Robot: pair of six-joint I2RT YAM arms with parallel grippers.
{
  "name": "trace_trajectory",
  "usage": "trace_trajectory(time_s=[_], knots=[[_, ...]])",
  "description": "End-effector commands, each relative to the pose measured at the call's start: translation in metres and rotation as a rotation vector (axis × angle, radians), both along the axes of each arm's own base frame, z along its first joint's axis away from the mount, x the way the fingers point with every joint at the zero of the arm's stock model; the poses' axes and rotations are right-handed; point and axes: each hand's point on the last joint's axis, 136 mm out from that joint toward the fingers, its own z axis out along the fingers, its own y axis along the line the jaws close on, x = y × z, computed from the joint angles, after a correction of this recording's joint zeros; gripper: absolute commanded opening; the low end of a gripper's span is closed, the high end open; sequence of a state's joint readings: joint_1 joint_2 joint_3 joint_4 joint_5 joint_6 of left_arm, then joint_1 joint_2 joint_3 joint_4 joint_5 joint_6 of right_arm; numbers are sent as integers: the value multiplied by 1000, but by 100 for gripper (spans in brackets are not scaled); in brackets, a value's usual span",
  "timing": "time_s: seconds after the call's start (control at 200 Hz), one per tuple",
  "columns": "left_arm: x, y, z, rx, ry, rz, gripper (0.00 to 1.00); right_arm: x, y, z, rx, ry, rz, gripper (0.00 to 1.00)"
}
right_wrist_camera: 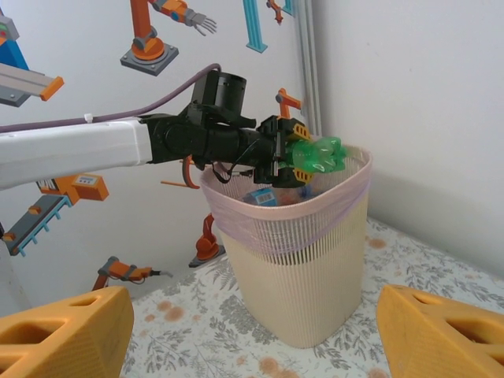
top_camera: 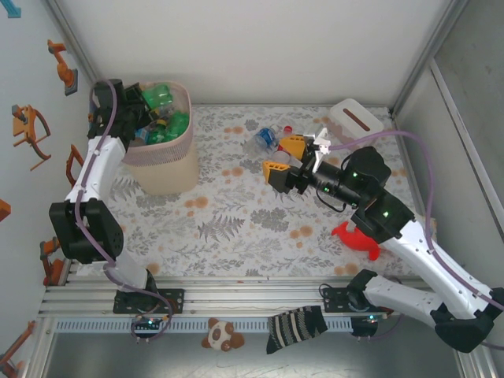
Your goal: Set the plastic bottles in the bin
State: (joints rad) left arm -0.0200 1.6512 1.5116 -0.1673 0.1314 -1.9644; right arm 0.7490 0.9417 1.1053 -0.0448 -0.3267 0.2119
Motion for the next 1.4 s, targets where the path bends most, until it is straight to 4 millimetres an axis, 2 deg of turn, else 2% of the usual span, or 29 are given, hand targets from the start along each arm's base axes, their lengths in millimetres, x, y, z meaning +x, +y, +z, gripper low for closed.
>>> trace_trajectory(time_s=[0.0, 0.09, 0.2, 0.26, 0.456, 0.666, 0.836, 1.147, 1.392], knots=[[5, -2, 29, -83, -52, 25, 42, -3, -2, 7, 23, -17, -3, 80], [10, 5, 25, -100, -38, 37, 46, -3, -2, 5, 19, -13, -2, 80], [16, 8, 22, -108, -26, 43, 57, -3, -1, 5, 14, -13, -2, 80], [16, 9, 22, -101, -18, 46, 64, -3, -1, 7, 16, -16, -2, 80], [13, 10, 29, -81, -11, 46, 76, -3, -2, 7, 11, -18, -6, 80], [-3, 13, 37, -55, -3, 66, 78, -3, -2, 8, 13, -18, -3, 80], [-14, 15, 52, -31, -34, 70, 78, -5, -3, 8, 17, -17, -1, 80], [-29, 0, 76, 42, -80, -14, 82, -5, -3, 9, 23, -15, 1, 80], [-24, -25, 98, 101, -153, -129, 78, -2, -1, 7, 20, -12, 0, 80]])
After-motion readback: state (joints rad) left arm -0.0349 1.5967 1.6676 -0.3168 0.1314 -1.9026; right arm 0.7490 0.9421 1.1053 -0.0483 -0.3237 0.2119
